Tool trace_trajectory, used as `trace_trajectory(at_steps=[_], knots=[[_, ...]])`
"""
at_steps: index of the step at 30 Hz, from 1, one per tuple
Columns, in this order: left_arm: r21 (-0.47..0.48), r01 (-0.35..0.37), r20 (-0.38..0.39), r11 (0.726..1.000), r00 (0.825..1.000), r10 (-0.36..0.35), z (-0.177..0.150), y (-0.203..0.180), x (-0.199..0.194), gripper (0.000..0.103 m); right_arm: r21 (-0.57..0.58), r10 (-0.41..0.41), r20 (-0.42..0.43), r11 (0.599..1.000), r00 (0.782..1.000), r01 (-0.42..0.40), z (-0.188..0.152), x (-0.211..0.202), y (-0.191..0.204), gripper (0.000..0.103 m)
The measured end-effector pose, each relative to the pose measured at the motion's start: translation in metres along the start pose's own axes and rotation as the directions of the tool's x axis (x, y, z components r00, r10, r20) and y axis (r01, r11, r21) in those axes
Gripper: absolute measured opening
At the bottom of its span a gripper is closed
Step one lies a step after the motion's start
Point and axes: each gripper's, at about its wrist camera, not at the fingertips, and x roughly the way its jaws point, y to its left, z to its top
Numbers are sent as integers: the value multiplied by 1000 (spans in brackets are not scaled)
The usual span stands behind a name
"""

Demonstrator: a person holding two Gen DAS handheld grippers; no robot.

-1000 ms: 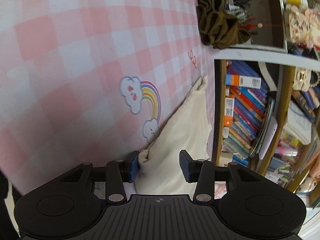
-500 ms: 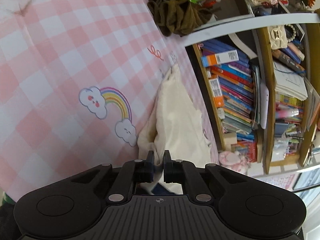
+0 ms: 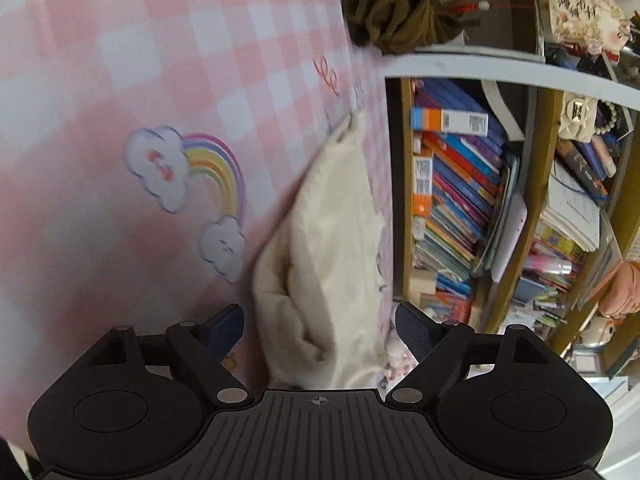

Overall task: Fold clothes
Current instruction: 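Open the left tool and withdraw from the folded shirt, then grasp the edge of the folded cream shirt with the right tool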

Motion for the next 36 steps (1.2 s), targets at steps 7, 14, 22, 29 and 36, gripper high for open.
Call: trace_trajectory(at_steps=[7,14,22,29,36], knots=[[-10,16,0,1000,1000,-16,2,4,4,85,100,61,-10,993,998,-59,-3,-14,-16,41],[63,-23,12,998,1000,22,-4,-3,6,83,349,9,26,937,1000,-18,7,-47,-85,54],[112,-128,35,985,992,124,-12,-10,6,72,416,-194,-140,879,971,235,50,-7,-138,78],[183,-204,96,962,977,189,-15,-21,0,61,446,-183,-240,851,953,276,84,46,-157,78],[138,-217,93,966,974,206,-13,-3,-1,10,393,-229,-288,857,930,333,120,81,-151,82]])
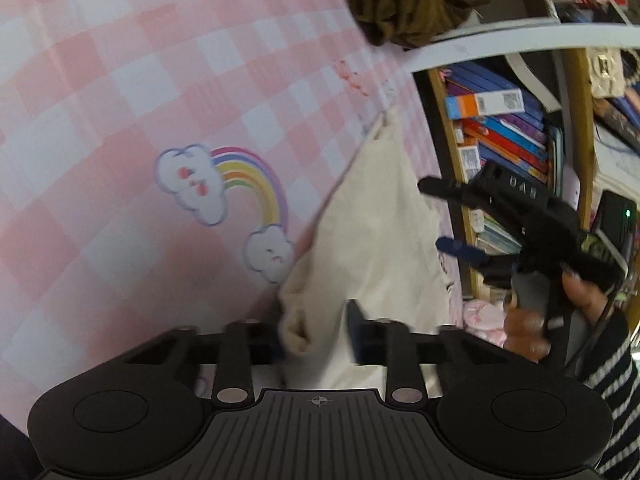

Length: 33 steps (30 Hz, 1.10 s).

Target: Fold clothes

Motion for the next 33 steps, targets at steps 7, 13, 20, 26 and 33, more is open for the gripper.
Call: trace_trajectory(at_steps=[7,13,20,26,33], knots=[[270,59,62,961,995,-78,-13,-44,-16,8,-116,-79,-36,990,996,75,27,17,40,82],[499,70,72,864,990,-121,-30,-87,-19,8,-265,-130,-33,957,991,117,44,17,83,80],[574,55,88,817,988,-128,-38,-100,-19,8,-490,-309,-104,843,945,221,33,48,119,60],[593,53,89,804,987,-131,-44,-104,-22,8,-504,-387,-111,816,915,284,25,60,116,30],[666,58,88,744,984,-156,-57,-117,-27,8,-474,-326,-105,847,939,241,28,34,94,8]])
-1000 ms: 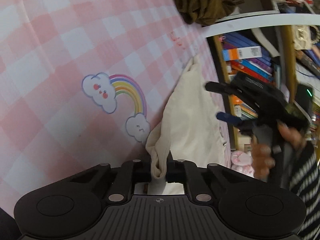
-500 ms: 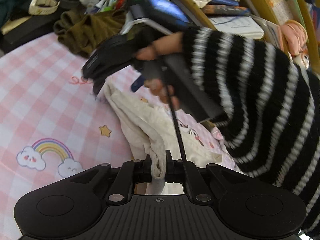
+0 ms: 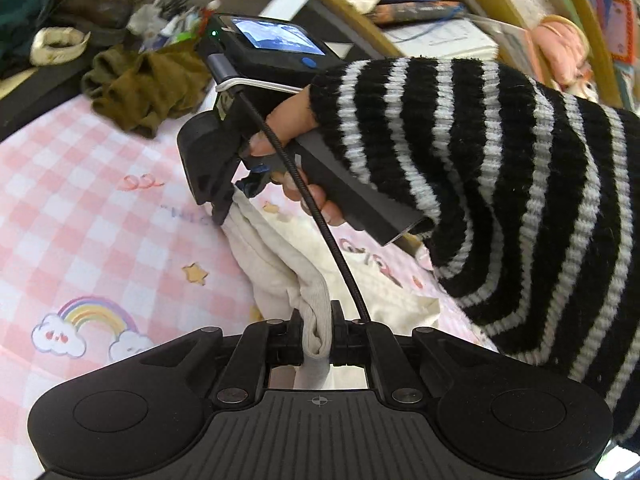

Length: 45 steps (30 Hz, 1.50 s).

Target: Fold clothes

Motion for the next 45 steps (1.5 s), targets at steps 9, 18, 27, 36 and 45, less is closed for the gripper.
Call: trace_trajectory(at_steps=[9,18,27,36,45], knots=[[214,33,16,976,999,-38,4,-58,15,8,120,70,111,989,991,-83,-36,-40,-81,7],[332,47,5,942,999,-51,-14,-135,59,8,207,126,222,963,967,-173,-113,-41,-182,7],[438,-11,-40,899,999,31,-61,-232,119,8,233,229,364,916,903,-326,-211,-13,-286,7],[507,-71,-98,859,985,139,-100,-294,165,8,233,313,476,856,822,-461,-289,21,-350,7],[543,-46,-232,838,951,202,-133,-311,203,19,337,360,452,778,816,-530,-331,67,-373,9]])
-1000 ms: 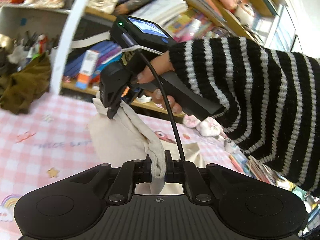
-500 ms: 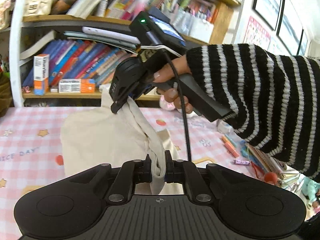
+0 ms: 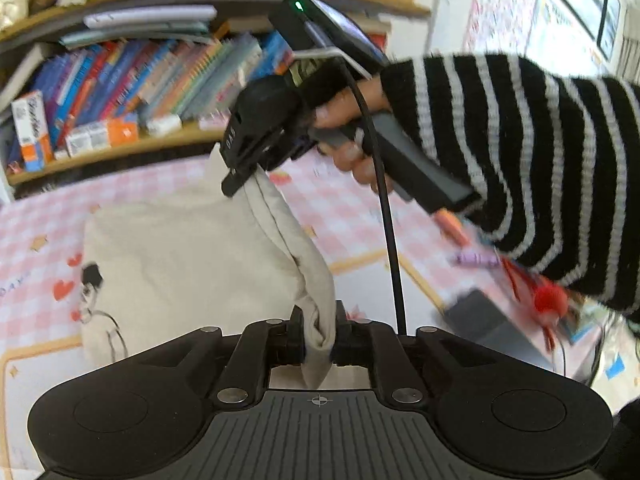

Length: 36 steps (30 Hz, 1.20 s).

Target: Fold clothes

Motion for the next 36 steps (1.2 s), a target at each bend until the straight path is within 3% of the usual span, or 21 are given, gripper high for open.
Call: trace_trajectory(at_steps=[3,5,8,11,14,20,21,22,23,27,31,34,35,36], knots=[[2,83,-39,997,996,-83,-8,-5,1,29,13,-80,-60,997,995,81,-18,10,-11,29],[-5,100,-29,995,995,-100,-15,-1,-9,35,23,-108,-69,994,992,109,-33,8,-16,31],[-52,69,13,996,998,-69,-28,18,-31,43,55,-62,-56,996,997,65,-58,-11,-20,33],[-130,-63,-6,989,998,63,-48,51,-44,43,60,-25,-53,998,998,28,-93,-36,-18,34],[-148,-177,-56,973,984,170,-71,71,-51,43,82,26,-67,996,997,-21,-135,-61,-8,35],[-70,-265,-111,962,960,257,-94,77,-54,45,231,72,-133,972,989,-40,-191,-72,1,35],[-50,-266,-112,963,959,259,-94,75,-52,49,256,83,-138,966,987,-46,-195,-70,1,32],[-27,-263,-111,964,960,259,-96,71,-53,51,281,101,-138,958,985,-59,-197,-69,1,17],[3,-262,-107,965,959,261,-97,67,-52,55,305,118,-138,950,983,-71,-198,-68,1,9],[130,-275,-81,953,955,287,-100,50,-44,62,315,152,-25,939,988,-136,-183,-94,13,7],[225,-335,-64,915,932,357,-104,41,-31,62,300,226,96,922,969,-245,-159,-127,29,7],[276,-372,-57,886,914,401,-108,43,-29,62,277,237,156,922,959,-273,-149,-144,40,7],[290,-380,-58,878,909,412,-110,44,-29,58,273,235,171,922,957,-275,-147,-148,42,7],[304,-388,-58,870,904,423,-112,46,-30,31,269,229,180,924,957,-272,-148,-152,44,7]])
